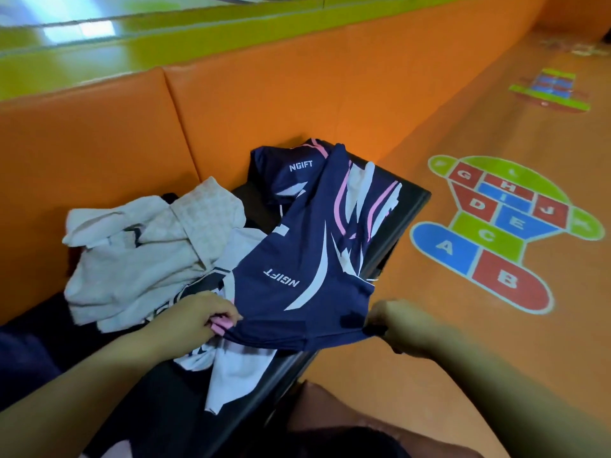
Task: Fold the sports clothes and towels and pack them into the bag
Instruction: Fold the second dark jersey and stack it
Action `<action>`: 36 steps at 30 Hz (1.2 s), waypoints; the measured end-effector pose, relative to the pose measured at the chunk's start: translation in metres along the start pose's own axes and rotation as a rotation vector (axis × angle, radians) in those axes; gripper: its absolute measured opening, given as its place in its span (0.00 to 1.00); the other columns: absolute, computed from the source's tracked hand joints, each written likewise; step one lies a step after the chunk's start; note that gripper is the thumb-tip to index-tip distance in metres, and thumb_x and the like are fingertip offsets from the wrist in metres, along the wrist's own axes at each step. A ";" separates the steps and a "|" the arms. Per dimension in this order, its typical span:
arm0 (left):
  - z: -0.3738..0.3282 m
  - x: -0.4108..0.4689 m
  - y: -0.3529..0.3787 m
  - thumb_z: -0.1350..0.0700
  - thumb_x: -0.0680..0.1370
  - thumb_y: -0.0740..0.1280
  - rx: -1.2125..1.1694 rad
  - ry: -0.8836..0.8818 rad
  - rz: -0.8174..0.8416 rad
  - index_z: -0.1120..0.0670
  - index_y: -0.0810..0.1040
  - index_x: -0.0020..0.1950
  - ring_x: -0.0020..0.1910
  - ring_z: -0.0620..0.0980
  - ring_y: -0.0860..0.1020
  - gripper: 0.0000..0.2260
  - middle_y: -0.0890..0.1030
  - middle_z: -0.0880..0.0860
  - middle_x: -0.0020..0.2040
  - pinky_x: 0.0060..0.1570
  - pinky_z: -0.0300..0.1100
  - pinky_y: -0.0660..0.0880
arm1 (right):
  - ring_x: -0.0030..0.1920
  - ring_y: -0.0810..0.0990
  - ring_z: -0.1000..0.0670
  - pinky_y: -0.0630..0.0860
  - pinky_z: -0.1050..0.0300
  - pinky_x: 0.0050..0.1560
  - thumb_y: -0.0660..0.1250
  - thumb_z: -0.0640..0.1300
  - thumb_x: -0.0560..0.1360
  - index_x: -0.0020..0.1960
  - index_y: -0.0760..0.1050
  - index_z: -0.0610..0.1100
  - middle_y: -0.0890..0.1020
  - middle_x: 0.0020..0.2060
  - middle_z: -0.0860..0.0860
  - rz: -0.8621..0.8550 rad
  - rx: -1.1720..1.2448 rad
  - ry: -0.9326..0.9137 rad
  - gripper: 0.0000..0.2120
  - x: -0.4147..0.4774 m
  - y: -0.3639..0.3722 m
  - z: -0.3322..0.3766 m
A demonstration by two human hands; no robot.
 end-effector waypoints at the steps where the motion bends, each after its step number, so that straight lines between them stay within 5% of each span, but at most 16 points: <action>1: -0.001 0.000 0.002 0.70 0.70 0.65 0.014 0.012 -0.001 0.39 0.76 0.37 0.52 0.38 0.74 0.23 0.80 0.42 0.43 0.49 0.30 0.73 | 0.29 0.66 0.59 0.61 0.64 0.30 0.60 0.33 0.72 0.38 0.73 0.51 0.68 0.30 0.54 0.015 -0.027 0.015 0.13 0.002 0.001 -0.002; 4: 0.002 0.000 0.008 0.70 0.69 0.64 0.044 0.029 0.028 0.47 0.81 0.39 0.52 0.40 0.75 0.17 0.81 0.43 0.42 0.48 0.28 0.72 | 0.38 0.70 0.46 0.64 0.57 0.31 0.64 0.40 0.76 0.43 0.76 0.49 0.71 0.37 0.51 0.027 -0.201 0.009 0.06 0.013 -0.012 0.005; 9: 0.009 -0.003 0.016 0.65 0.69 0.63 0.096 0.041 0.083 0.36 0.78 0.41 0.55 0.36 0.73 0.21 0.80 0.38 0.51 0.57 0.30 0.65 | 0.46 0.74 0.43 0.62 0.57 0.33 0.64 0.31 0.69 0.43 0.76 0.43 0.73 0.43 0.48 -0.132 -0.513 -0.154 0.09 0.057 -0.058 0.073; 13: 0.003 -0.005 0.018 0.65 0.71 0.63 0.120 0.075 0.079 0.45 0.82 0.48 0.57 0.35 0.71 0.17 0.80 0.37 0.54 0.57 0.21 0.54 | 0.42 0.77 0.39 0.64 0.60 0.29 0.75 0.31 0.58 0.39 0.80 0.40 0.78 0.45 0.40 -0.450 -0.286 -0.474 0.11 0.075 -0.065 0.147; 15: 0.002 -0.005 0.018 0.65 0.71 0.64 0.121 0.094 0.078 0.45 0.83 0.50 0.57 0.35 0.71 0.17 0.80 0.37 0.55 0.58 0.22 0.55 | 0.60 0.73 0.41 0.73 0.53 0.52 0.70 0.39 0.72 0.57 0.78 0.42 0.74 0.62 0.40 -0.343 0.057 -0.463 0.14 0.085 -0.051 0.159; 17: 0.005 -0.005 0.019 0.64 0.71 0.64 0.115 0.084 0.093 0.45 0.83 0.51 0.58 0.35 0.70 0.17 0.79 0.35 0.54 0.58 0.22 0.55 | 0.71 0.63 0.49 0.58 0.63 0.65 0.59 0.48 0.80 0.70 0.68 0.45 0.66 0.72 0.48 -0.252 0.121 -0.449 0.19 0.088 -0.030 0.163; 19: 0.009 -0.006 0.020 0.62 0.71 0.63 0.089 0.073 0.100 0.46 0.83 0.51 0.58 0.35 0.70 0.16 0.76 0.31 0.52 0.58 0.22 0.54 | 0.72 0.63 0.48 0.59 0.63 0.65 0.60 0.48 0.80 0.72 0.65 0.47 0.65 0.72 0.49 -0.297 0.207 -0.403 0.21 0.085 -0.020 0.150; 23: 0.013 -0.005 0.023 0.56 0.68 0.58 0.040 0.049 0.134 0.46 0.83 0.52 0.58 0.34 0.68 0.19 0.72 0.27 0.50 0.60 0.24 0.55 | 0.65 0.68 0.38 0.70 0.45 0.65 0.70 0.42 0.73 0.67 0.70 0.39 0.69 0.66 0.40 -0.363 0.146 -0.313 0.24 0.078 -0.003 0.105; 28: 0.003 -0.001 0.012 0.62 0.75 0.66 -0.075 0.026 0.023 0.48 0.82 0.49 0.51 0.41 0.72 0.11 0.80 0.42 0.45 0.52 0.31 0.69 | 0.74 0.53 0.51 0.53 0.59 0.73 0.71 0.59 0.71 0.76 0.57 0.47 0.58 0.74 0.51 -0.066 0.265 -0.337 0.41 0.060 0.027 0.099; 32: -0.002 0.004 0.007 0.53 0.77 0.68 -0.296 -0.047 0.003 0.44 0.78 0.45 0.43 0.47 0.75 0.03 0.77 0.46 0.45 0.46 0.39 0.72 | 0.77 0.44 0.51 0.42 0.52 0.75 0.73 0.63 0.65 0.78 0.47 0.49 0.52 0.77 0.51 -0.016 0.089 -0.346 0.53 0.061 0.050 0.115; 36: -0.003 0.007 0.008 0.52 0.76 0.69 -0.415 -0.086 0.030 0.45 0.78 0.46 0.40 0.45 0.74 0.02 0.79 0.50 0.43 0.45 0.39 0.71 | 0.73 0.58 0.47 0.52 0.51 0.75 0.70 0.50 0.73 0.76 0.56 0.46 0.63 0.73 0.49 -0.171 0.083 -0.308 0.37 0.069 0.041 0.118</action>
Point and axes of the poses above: each hand's wrist, its own x-axis towards the middle knuckle, its own y-axis out of the palm, z = x × y, the point moved 8 cm from there along x, towards the middle knuckle
